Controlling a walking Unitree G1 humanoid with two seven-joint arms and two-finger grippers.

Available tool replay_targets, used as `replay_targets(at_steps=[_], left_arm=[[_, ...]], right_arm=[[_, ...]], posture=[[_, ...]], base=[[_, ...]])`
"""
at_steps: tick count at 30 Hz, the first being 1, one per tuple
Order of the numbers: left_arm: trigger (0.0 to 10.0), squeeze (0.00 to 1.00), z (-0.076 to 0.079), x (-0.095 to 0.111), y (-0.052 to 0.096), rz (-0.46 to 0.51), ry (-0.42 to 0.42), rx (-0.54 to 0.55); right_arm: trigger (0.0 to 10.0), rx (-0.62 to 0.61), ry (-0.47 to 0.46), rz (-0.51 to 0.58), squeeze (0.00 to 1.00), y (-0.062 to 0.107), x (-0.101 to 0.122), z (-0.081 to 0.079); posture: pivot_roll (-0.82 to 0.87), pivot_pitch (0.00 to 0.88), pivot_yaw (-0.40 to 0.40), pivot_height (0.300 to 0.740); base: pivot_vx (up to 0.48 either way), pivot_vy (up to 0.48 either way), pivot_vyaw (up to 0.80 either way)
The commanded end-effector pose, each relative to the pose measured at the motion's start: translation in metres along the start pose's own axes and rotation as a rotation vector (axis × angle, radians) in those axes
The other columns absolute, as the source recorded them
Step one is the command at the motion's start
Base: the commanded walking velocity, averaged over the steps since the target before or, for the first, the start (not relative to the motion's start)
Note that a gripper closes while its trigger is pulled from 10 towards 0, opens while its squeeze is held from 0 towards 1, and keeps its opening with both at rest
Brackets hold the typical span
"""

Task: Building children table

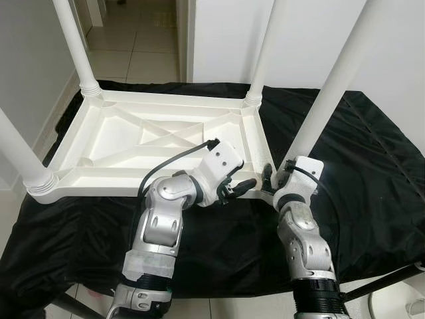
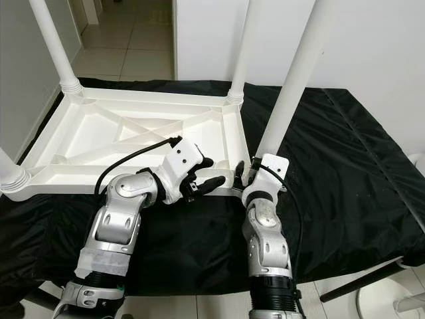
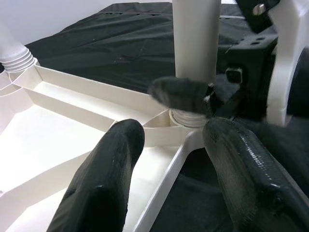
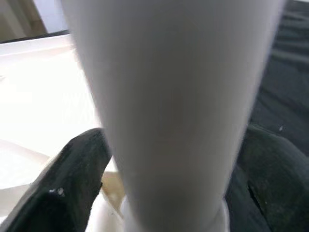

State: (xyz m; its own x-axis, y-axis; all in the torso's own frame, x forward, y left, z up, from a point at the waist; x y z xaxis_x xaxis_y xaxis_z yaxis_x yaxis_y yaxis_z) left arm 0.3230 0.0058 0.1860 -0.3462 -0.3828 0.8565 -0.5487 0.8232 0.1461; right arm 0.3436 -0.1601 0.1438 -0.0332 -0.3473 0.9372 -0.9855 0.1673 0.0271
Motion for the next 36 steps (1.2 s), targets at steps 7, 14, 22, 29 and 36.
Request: replay_targets(at_steps=[7,14,22,29,36], left_arm=[[10.0,0.00,-0.023,-0.005,0.001,-0.062,0.000,0.275],[10.0,0.00,-0.024,-0.004,0.001,-0.061,-0.004,0.276],[10.0,0.00,-0.026,-0.003,0.000,-0.057,-0.008,0.277],[10.0,0.00,-0.028,-0.002,0.001,-0.056,-0.012,0.282],[10.0,0.00,-0.030,-0.002,0.002,-0.058,-0.012,0.291]], right_arm=[[10.0,0.193,0.073,-0.045,0.00,-0.001,0.001,0.008],[10.0,0.290,0.138,-0.066,0.00,-0.008,0.006,0.010],[10.0,0.600,0.275,-0.150,0.00,-0.011,0.000,-0.013],[10.0,0.680,0.315,-0.199,0.00,-0.011,-0.005,-0.012],[0.0,0.726,0.321,-0.282,0.00,-0.012,-0.015,0.001]], posture=[[-0.03,0.000,-0.056,0.740],[-0.02,0.000,-0.053,0.740],[-0.02,0.000,-0.046,0.740],[-0.02,0.000,-0.046,0.740],[-0.02,0.000,-0.045,0.740]], base=[[0.000,0.000,0.00],[0.000,0.000,0.00],[0.000,0.000,0.00],[0.000,0.000,0.00],[0.000,0.000,0.00]])
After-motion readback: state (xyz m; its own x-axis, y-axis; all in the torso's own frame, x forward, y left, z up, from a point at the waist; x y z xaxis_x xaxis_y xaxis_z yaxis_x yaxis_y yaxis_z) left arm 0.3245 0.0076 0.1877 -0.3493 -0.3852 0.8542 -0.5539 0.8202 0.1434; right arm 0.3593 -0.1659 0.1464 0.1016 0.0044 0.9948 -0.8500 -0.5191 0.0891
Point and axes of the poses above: a point about 5 cm out from each wrist's last joint towards the gripper, its own y axis pointing back from the gripper into the wrist, its own x axis along the axis of the wrist's last joint, z = x × y, the point moved 4 cm from there along -y, pointing out of the wrist towards the gripper, and after that the axes turned 13 degrees about -y, right-handed, at the moved point
